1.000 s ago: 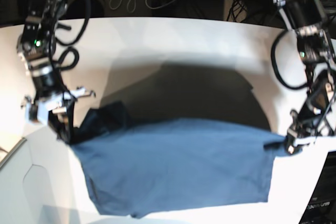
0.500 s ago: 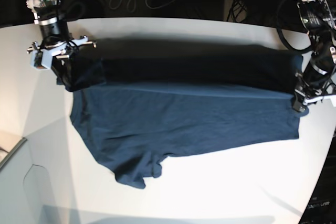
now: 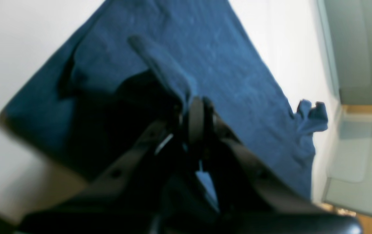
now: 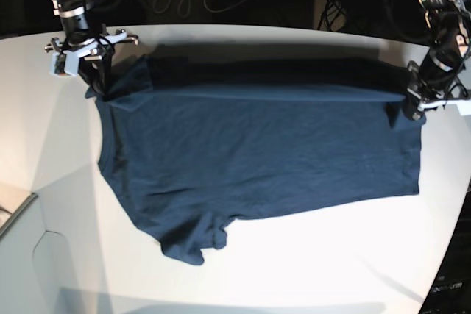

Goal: Layout the t-shirt on the table in an organized manner, then fold the t-shirt properly
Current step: 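Lay the shirt flat on the table with both grippers and release, then move both grippers along the shirt sides and grasp its edges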

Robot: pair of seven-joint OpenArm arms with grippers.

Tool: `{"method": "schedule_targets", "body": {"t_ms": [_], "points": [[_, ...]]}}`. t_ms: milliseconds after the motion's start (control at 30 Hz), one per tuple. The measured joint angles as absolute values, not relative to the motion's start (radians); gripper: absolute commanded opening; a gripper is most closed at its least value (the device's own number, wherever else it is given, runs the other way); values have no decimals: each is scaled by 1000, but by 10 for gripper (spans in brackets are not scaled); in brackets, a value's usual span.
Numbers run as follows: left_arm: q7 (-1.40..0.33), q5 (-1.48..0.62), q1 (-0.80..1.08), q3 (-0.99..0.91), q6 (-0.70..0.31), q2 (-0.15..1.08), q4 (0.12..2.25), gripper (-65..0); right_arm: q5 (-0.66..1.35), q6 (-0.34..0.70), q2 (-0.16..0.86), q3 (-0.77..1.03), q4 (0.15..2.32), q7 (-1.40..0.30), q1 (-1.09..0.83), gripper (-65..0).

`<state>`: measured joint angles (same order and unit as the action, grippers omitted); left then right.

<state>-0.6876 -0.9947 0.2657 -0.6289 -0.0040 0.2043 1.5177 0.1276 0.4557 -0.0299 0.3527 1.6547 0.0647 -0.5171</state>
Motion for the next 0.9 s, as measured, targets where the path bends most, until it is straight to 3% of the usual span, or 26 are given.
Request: {"method": "schedule_targets", "body": {"t_ms": [333, 433, 500, 667, 767, 900], "points": [[-686, -995, 373, -686, -4, 141, 1562, -648, 127, 456, -28, 355, 1650, -33, -545, -648], [-685, -997, 381, -691, -4, 124, 1567, -638, 128, 455, -28, 352, 1647, -57, -541, -562], [-682, -997, 400, -691, -4, 131, 1570, -604, 127, 456, -22, 353, 1647, -61, -542, -490], [-721, -993, 446, -712, -3, 126, 1599, -413, 128, 455, 18, 376, 1654, -60, -540, -364], [-741, -992, 445, -756, -3, 94, 1640, -312, 126, 455, 20, 413, 1654, -66, -529, -352], [-799, -989, 451, -852, -2, 35, 1742, -253, 124, 452, 38, 466, 1652, -60, -457, -351]]}}
